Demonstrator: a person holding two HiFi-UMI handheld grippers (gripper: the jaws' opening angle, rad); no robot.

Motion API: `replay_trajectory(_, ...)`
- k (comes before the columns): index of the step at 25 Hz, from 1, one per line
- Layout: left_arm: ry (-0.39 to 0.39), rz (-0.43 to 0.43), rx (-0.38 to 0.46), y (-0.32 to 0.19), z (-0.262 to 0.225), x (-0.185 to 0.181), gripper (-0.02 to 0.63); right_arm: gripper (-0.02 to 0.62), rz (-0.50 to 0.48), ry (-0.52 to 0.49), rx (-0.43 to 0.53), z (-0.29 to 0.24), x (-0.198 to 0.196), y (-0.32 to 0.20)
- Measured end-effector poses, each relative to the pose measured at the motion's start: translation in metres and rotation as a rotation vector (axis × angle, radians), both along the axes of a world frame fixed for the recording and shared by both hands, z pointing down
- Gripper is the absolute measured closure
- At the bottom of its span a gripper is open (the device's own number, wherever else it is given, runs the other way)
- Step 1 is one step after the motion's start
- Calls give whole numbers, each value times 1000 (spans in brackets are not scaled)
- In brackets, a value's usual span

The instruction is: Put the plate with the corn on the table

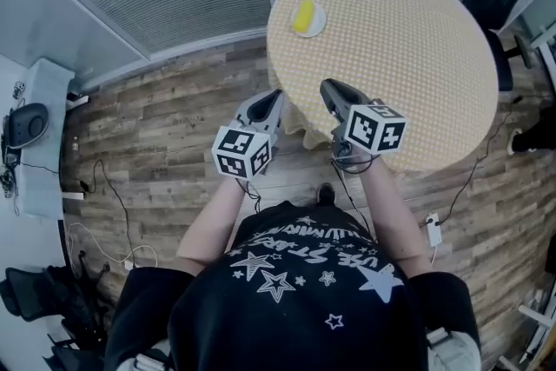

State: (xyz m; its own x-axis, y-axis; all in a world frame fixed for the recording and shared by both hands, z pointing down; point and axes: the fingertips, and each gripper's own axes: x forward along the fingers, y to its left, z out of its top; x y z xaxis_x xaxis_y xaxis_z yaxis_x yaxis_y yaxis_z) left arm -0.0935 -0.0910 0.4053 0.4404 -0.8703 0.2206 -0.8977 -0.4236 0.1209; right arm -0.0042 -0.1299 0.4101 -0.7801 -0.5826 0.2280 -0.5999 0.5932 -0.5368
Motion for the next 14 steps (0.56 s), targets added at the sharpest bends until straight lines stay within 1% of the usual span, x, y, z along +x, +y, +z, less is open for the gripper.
replay_trajectory(3, 7, 27, 3, 17, -1, -11, 595, 546, 23, 27, 13, -2, -8, 22)
replay_trajectory(8, 5, 90, 27, 42, -9, -17, 595, 548, 75, 68, 15, 1, -13, 60)
replay_trajectory(14, 28, 110, 32, 76, -9, -31, 595, 548, 109, 115, 52, 4, -21, 109)
